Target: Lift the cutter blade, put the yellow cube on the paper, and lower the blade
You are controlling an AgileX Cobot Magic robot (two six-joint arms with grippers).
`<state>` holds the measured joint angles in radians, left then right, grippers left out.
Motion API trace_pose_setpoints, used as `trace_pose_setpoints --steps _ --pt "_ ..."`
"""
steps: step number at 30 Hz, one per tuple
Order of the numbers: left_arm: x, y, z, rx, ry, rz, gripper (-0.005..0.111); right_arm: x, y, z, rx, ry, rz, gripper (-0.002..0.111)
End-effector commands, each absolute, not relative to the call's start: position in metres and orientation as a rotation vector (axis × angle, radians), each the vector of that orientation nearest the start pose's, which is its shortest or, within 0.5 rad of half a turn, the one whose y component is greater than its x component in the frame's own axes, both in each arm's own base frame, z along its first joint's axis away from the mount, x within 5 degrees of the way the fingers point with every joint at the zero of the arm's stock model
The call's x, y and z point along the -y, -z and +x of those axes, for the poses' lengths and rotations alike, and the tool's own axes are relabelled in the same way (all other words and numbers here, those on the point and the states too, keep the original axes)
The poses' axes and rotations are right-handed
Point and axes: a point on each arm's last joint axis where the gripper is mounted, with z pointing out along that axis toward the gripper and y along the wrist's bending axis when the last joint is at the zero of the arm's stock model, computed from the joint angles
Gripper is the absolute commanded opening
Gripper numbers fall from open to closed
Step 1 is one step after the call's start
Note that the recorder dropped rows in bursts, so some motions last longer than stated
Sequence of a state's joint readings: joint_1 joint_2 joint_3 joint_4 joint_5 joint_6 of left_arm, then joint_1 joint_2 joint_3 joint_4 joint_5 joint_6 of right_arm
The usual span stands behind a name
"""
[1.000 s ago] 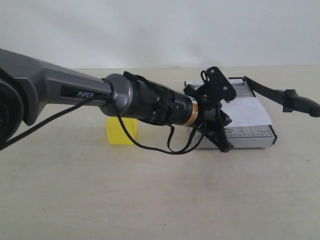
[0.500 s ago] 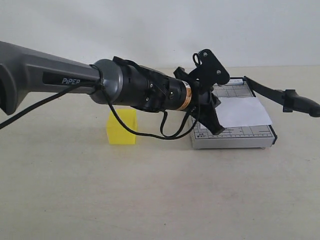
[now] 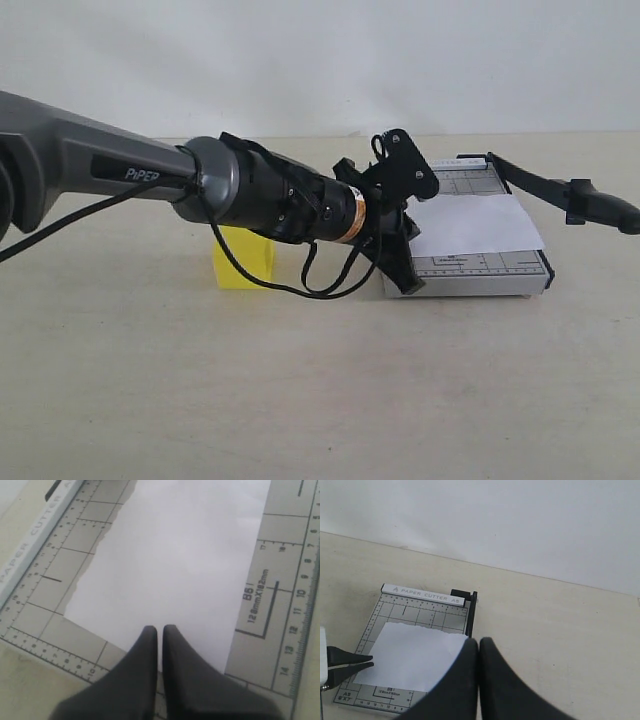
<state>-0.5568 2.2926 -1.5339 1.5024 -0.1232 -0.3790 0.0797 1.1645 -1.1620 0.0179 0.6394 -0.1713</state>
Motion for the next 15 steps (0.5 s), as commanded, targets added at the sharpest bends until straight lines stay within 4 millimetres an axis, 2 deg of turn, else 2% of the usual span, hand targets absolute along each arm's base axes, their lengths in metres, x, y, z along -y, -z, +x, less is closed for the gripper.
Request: trace_pose_setpoints --steps 1,15 --pt "0.274 -0.113 0.414 -1.428 -0.128 1.714 0.004 -0.021 -0.396 0.247 -2.094 0.035 -0.256 0.000" --pt "0.278 -0.101 0.410 -1.427 -0.070 1.732 0.004 -0.021 -0.396 0.247 -2.094 0.035 -0.256 0.000"
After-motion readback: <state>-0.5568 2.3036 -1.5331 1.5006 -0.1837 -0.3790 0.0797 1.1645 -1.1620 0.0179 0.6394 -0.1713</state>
